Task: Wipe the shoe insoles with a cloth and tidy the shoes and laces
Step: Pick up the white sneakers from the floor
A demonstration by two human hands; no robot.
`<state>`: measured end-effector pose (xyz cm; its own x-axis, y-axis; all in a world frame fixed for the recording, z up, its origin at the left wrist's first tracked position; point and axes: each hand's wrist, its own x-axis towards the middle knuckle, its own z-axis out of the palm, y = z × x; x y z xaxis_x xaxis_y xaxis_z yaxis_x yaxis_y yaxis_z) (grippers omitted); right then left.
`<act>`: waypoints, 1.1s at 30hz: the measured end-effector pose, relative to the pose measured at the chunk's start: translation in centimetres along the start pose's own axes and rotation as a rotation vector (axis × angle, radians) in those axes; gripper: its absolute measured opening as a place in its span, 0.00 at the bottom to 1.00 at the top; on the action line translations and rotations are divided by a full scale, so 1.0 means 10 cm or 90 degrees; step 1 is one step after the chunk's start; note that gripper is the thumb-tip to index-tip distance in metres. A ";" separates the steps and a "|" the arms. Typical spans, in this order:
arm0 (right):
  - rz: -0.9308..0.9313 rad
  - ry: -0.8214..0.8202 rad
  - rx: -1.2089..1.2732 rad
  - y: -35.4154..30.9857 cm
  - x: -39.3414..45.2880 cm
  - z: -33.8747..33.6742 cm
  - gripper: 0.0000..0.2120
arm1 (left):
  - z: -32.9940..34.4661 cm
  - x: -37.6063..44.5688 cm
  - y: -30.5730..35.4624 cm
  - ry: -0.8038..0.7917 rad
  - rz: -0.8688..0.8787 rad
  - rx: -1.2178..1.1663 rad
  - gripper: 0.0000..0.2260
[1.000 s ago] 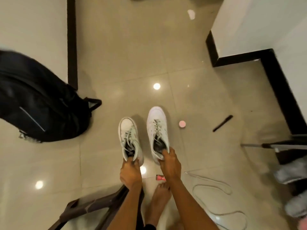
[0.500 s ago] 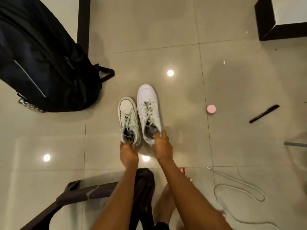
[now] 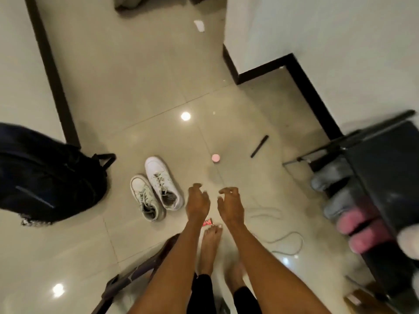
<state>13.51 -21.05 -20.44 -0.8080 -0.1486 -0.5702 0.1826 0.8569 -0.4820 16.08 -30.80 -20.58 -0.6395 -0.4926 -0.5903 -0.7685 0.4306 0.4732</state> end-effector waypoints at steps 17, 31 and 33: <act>0.401 0.529 0.174 2.34 -1.58 -2.92 0.12 | 1.73 -2.17 2.92 -0.349 0.496 0.188 0.19; 0.591 0.460 0.347 3.39 -1.66 -2.45 0.27 | 2.75 -2.23 3.18 -0.374 0.736 0.545 0.22; 0.606 0.486 0.371 3.44 -1.62 -2.46 0.19 | 2.81 -2.25 3.25 -0.369 0.678 0.511 0.16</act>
<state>19.11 23.01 -11.44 -0.3085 0.8532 -0.4206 0.8963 0.1125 -0.4290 6.13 15.53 -10.28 -0.6407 0.6090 -0.4676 0.3978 0.7842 0.4762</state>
